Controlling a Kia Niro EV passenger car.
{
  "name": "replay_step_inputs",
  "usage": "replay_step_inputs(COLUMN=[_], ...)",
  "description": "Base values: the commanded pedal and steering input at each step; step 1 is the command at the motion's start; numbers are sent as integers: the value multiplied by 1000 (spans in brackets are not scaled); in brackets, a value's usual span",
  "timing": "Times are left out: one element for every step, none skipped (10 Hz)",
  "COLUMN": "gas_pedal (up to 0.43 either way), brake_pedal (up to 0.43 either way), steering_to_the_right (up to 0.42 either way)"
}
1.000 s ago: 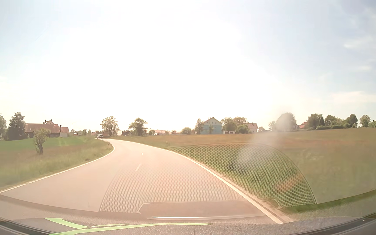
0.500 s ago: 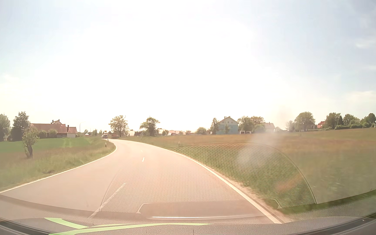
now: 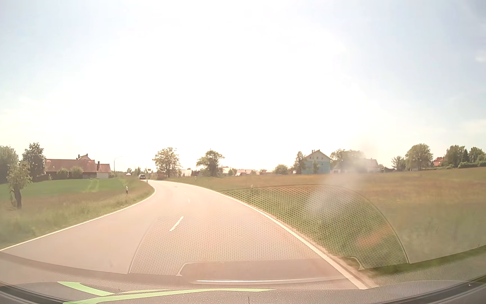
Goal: Follow the waypoints while adhering to traffic rules and regulations
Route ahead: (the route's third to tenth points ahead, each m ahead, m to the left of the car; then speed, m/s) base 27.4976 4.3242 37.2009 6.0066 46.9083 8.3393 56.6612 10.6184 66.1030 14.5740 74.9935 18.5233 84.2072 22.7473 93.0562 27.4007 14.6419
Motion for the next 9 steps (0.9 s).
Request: replay_step_inputs(gas_pedal=[47,47,39,39,28,28,28,20,20], brake_pedal=[0,0,0,0,0,0,0,0,0], steering_to_the_right=[-40,-40,-39,-37,-34,-32,-32,-31,-32])
